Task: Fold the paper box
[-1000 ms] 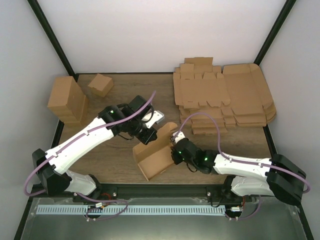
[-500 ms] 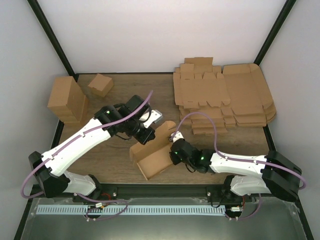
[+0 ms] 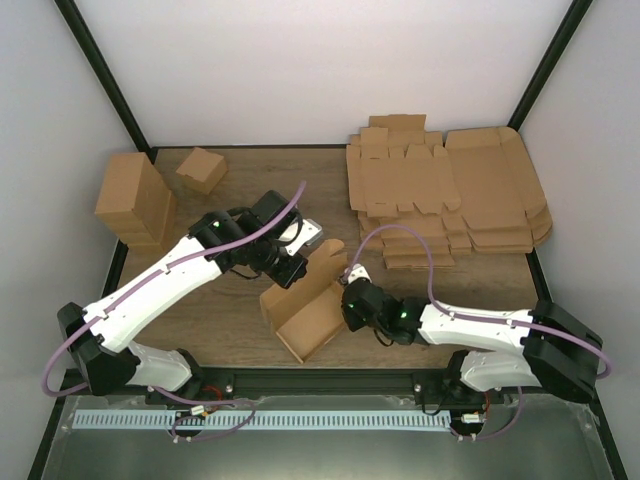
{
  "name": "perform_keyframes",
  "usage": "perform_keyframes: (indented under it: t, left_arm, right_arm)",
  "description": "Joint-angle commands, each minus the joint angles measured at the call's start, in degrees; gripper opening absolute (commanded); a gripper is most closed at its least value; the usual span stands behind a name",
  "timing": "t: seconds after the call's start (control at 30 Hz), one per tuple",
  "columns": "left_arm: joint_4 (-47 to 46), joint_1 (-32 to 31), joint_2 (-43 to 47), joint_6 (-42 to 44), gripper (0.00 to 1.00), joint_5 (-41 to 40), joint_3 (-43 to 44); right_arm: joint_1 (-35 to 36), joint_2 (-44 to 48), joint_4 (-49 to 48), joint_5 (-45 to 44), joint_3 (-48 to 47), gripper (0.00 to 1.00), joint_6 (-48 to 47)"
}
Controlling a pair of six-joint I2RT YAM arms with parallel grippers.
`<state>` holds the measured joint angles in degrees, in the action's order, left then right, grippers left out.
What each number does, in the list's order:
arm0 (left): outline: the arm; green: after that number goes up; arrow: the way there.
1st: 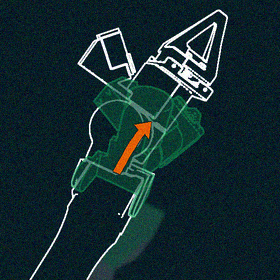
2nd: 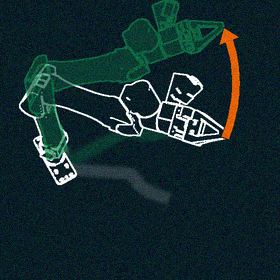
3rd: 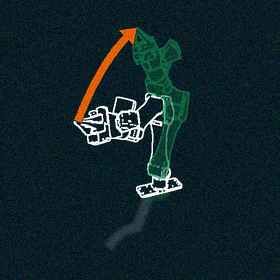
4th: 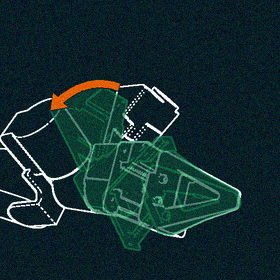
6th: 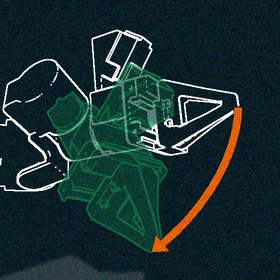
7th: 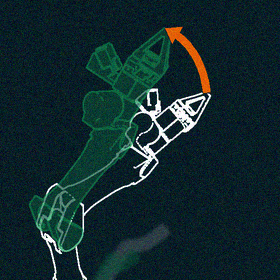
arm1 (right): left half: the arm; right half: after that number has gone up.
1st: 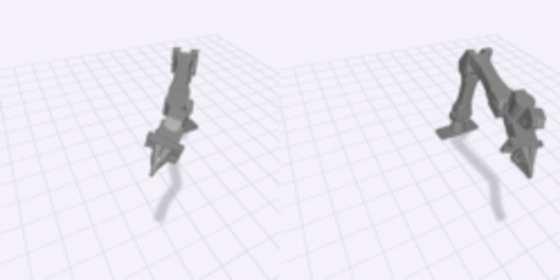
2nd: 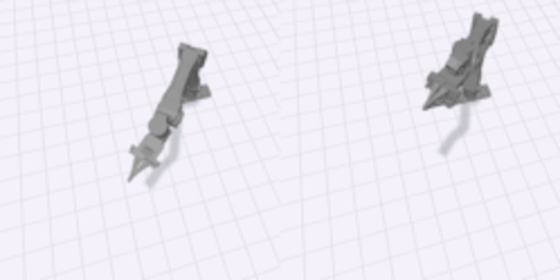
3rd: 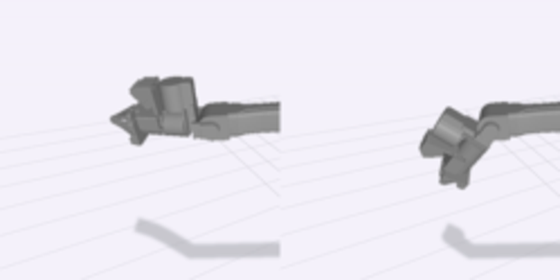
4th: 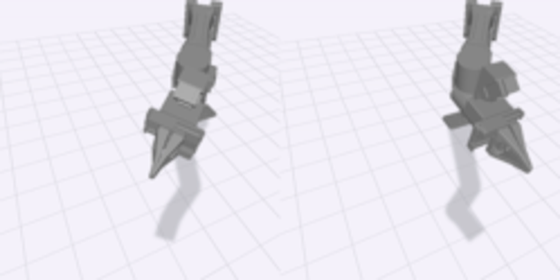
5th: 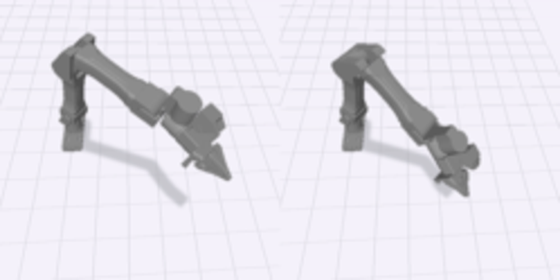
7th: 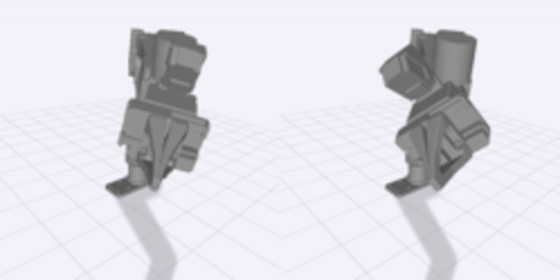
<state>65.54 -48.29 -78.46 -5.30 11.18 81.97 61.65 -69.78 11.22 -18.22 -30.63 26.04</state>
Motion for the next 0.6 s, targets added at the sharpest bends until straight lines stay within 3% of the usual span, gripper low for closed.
perform_keyframes:
  t: [0.0,0.1,0.23,0.37,0.57]
  left_arm:
    - [0.4,0.3,-0.3,0.8,0.04,-1.3,1.3]
    - [0.2,0.2,-0.4,1.0,0.04,-0.5,1.7]
    - [-0.1,0.3,0.0,1.2,0.04,1.6,2.0]
    - [-0.1,0.3,0.5,1.5,0.04,2.6,2.2]
    - [0.0,0.2,0.7,1.5,0.04,2.1,2.1]
  right_arm:
    - [0.1,-1.5,4.0,-0.2,-3.9,0.28,1.9]
    - [0.1,-1.6,3.7,0.0,-3.7,0.23,2.0]
    - [0.1,-1.8,2.6,0.0,-3.8,0.30,1.1]
    - [0.1,-2.6,-0.3,1.6,-3.7,0.30,-1.2]
    - [0.1,-4.8,-0.9,2.0,-5.0,0.12,-3.3]
